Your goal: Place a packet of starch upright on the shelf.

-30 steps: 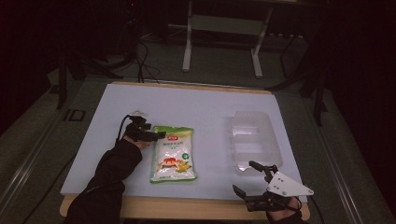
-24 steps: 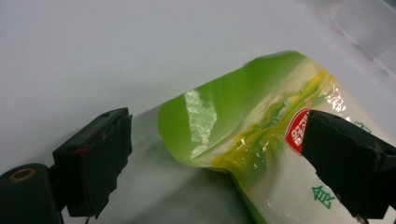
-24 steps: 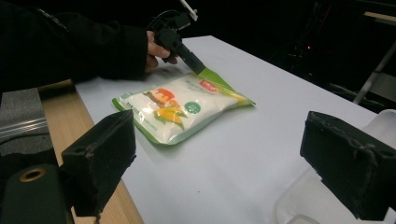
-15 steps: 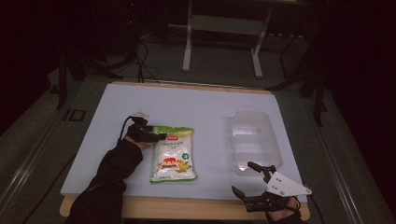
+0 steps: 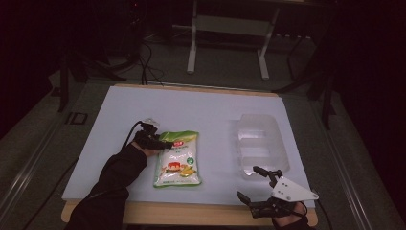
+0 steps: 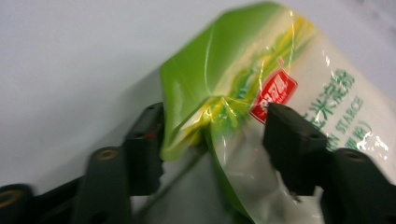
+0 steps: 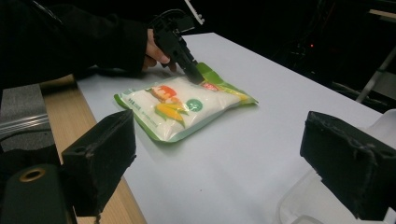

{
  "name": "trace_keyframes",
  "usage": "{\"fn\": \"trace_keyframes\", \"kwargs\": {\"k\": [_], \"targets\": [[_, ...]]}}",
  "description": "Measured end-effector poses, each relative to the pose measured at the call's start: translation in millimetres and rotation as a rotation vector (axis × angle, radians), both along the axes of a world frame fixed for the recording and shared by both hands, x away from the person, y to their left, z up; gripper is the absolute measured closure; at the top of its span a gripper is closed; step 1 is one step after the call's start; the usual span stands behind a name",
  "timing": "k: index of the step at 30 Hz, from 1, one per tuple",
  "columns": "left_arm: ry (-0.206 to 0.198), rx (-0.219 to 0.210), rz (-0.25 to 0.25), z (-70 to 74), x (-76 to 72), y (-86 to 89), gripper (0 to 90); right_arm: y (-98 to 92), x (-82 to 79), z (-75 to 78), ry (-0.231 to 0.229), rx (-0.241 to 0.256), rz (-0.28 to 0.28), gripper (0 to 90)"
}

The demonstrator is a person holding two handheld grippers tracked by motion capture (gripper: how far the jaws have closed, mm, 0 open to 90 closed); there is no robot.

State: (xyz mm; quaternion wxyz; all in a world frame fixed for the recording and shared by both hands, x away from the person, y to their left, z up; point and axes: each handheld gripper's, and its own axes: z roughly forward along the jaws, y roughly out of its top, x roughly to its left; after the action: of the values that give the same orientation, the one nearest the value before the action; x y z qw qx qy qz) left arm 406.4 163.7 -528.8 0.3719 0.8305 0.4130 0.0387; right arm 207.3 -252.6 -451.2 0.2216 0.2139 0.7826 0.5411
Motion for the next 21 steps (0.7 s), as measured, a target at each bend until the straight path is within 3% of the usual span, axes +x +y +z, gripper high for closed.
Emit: {"fn": "trace_keyframes", "kwargs": {"k": [2, 5, 7, 13, 21], "targets": [[0.0, 0.036, -0.039, 1.4, -4.2, -9.2, 58.0, 0.6, -0.2, 0.0, -0.001, -0.004, -0.001, 10.2], [-0.042, 0.145, -0.041, 5.7, -9.3, -22.4, 70.5, 1.4, -0.8, 0.5, -0.003, -0.004, 0.003, 10.2], [-0.049, 0.16, -0.039, 6.9, -10.1, -25.2, 74.6, 1.5, -1.1, 0.8, -0.004, -0.005, 0.005, 10.2], [-0.075, 0.173, -0.039, 8.6, -12.3, -26.5, 80.4, -1.7, -0.2, 1.6, -0.011, 0.004, -0.003, 10.3], [-0.12, 0.128, -0.035, 25.8, -18.1, -22.9, 81.8, -7.2, 1.9, 4.3, -0.009, 0.041, -0.017, 13.6]]}}
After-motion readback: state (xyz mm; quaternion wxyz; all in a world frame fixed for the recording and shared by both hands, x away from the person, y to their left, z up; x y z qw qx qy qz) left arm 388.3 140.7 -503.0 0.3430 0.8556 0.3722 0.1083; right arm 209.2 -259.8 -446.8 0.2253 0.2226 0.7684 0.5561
